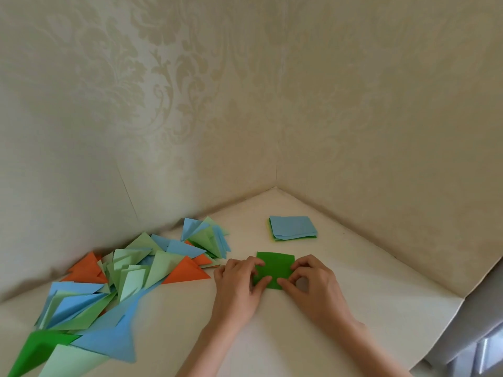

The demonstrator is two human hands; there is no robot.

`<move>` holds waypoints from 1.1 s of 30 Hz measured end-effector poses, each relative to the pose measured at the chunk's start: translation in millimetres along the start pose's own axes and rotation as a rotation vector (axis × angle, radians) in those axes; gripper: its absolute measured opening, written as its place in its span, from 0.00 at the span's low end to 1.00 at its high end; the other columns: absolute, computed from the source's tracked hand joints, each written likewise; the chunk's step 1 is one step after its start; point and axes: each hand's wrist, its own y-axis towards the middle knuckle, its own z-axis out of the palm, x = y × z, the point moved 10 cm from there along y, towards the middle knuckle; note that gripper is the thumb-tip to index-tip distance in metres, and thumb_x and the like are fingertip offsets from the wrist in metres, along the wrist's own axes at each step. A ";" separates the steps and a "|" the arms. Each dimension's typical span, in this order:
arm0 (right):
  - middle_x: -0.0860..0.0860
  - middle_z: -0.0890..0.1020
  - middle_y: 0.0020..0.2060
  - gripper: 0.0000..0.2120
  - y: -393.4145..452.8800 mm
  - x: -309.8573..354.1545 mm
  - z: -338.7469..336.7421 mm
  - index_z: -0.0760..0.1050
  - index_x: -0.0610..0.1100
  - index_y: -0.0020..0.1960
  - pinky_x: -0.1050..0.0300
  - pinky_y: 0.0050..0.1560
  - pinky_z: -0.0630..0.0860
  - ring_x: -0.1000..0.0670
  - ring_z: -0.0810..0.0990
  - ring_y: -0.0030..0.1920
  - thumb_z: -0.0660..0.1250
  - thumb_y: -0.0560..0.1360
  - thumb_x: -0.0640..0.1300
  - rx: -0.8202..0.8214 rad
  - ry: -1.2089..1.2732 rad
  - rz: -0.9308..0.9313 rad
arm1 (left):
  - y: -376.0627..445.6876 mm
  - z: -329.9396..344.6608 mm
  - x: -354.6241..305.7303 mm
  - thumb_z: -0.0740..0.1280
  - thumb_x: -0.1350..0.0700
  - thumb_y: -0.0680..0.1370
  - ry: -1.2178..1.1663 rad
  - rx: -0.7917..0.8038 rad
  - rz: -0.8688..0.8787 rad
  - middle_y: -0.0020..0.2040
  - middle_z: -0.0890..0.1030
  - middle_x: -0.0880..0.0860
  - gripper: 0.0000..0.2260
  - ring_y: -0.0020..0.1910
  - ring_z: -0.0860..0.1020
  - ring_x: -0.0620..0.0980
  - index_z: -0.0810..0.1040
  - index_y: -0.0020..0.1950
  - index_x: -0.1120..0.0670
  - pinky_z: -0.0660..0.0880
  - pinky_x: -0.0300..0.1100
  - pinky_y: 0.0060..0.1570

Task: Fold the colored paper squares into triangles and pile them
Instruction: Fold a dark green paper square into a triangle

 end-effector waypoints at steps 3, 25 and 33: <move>0.60 0.73 0.44 0.11 -0.2 1.8 1.9 0.77 0.49 0.33 0.74 0.44 0.67 0.61 0.75 0.47 0.75 0.68 0.53 0.001 -0.033 -0.012 | 1.5 4.3 1.0 0.71 0.41 0.71 0.047 0.018 -0.017 0.38 0.74 0.40 0.14 0.45 0.72 0.41 0.76 0.54 0.43 0.58 0.41 0.48; 0.58 0.72 0.57 0.21 5.8 -11.7 5.7 0.74 0.52 0.61 0.79 0.47 0.64 0.62 0.72 0.48 0.74 0.70 0.51 0.119 0.020 0.083 | 0.1 -17.2 -4.3 0.68 0.69 0.72 -0.087 -0.068 -0.081 0.43 0.77 0.44 0.14 0.45 0.74 0.46 0.79 0.47 0.49 0.71 0.38 0.48; 0.55 0.74 0.57 0.19 13.5 -17.4 8.5 0.75 0.49 0.63 0.80 0.42 0.64 0.57 0.72 0.49 0.71 0.73 0.46 0.164 0.052 0.194 | -25.5 8.0 -44.4 0.65 0.57 0.76 0.034 0.026 0.094 0.48 0.79 0.48 0.08 0.46 0.74 0.50 0.78 0.54 0.54 0.75 0.44 0.46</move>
